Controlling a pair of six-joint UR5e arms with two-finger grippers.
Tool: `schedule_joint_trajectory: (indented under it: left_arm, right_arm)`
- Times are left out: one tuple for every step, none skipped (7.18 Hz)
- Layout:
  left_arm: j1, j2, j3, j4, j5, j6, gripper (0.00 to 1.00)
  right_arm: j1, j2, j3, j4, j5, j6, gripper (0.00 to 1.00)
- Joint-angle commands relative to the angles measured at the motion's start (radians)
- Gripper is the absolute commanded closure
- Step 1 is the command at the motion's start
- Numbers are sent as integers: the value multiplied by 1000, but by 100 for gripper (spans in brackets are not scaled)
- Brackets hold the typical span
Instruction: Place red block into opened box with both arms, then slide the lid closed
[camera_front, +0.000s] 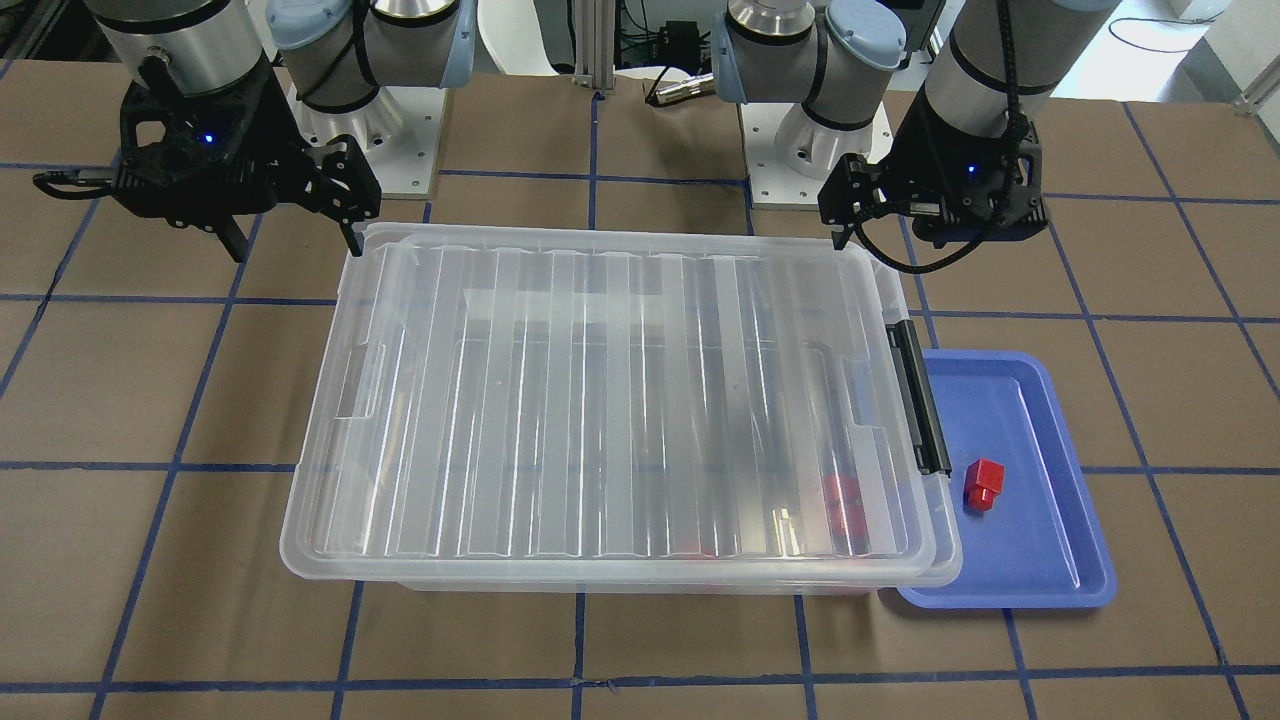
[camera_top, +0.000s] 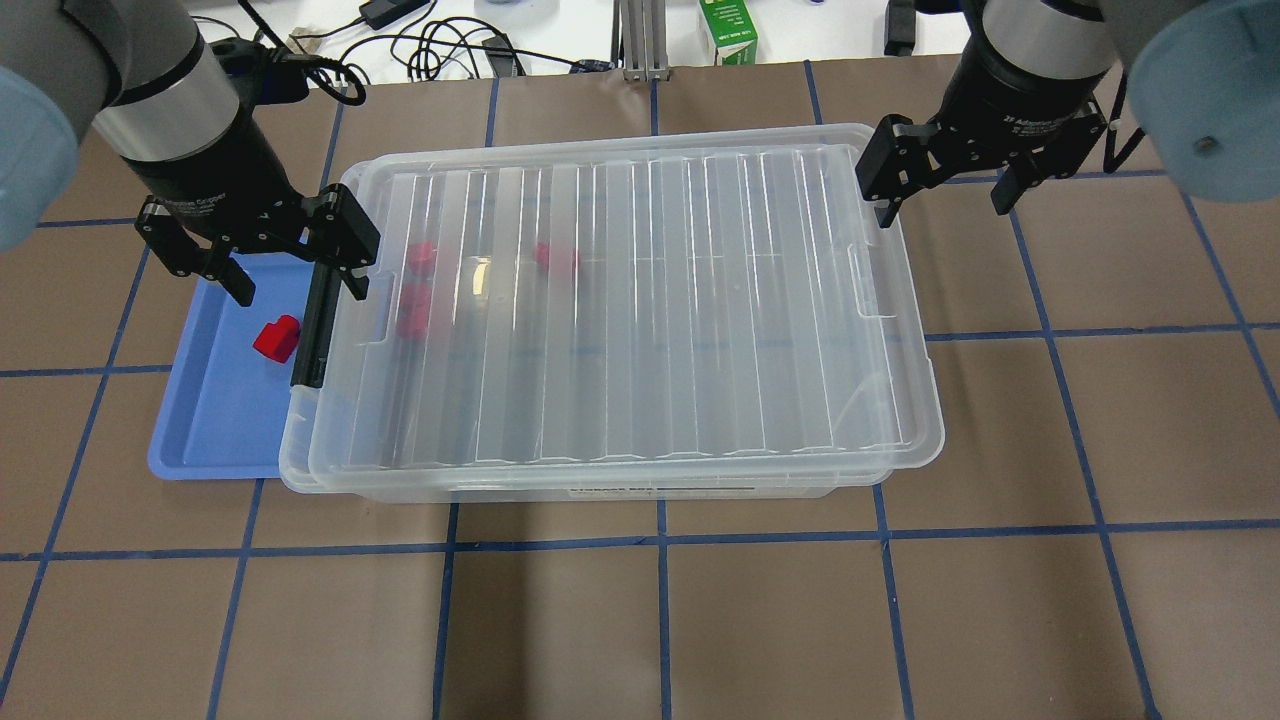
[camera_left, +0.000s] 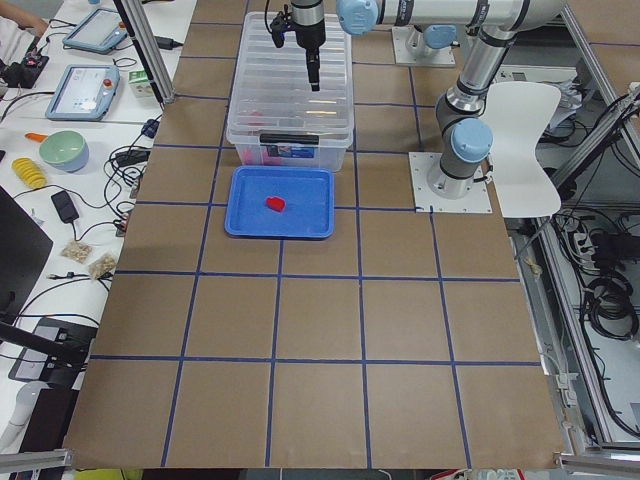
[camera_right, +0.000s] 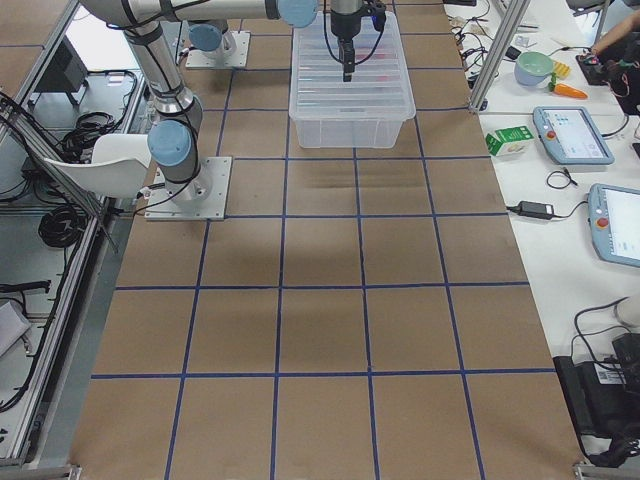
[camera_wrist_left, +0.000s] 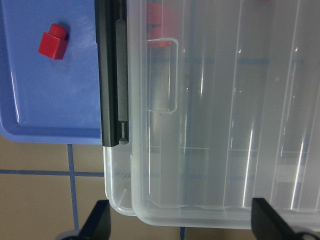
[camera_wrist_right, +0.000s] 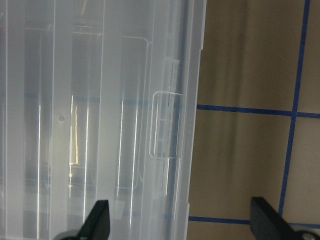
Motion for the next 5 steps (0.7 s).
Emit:
schedule_joint_trajectory:
  left_arm:
    - [0, 1, -1, -1, 1, -4, 0]
    - [0, 3, -1, -3, 4, -5, 0]
    - [0, 10, -1, -24, 0, -8, 0]
    - [0, 7, -2, -26, -4, -9, 0]
    - [0, 6, -10, -27, 12, -2, 0]
  right_arm:
    - [0, 0, 0, 1, 1, 1, 0]
    - [0, 0, 3, 2, 2, 1, 0]
    - [-8, 1, 5, -4, 4, -1, 0]
    - [-8, 10, 6, -15, 2, -18, 0]
    - [-8, 61, 6, -34, -10, -19, 0]
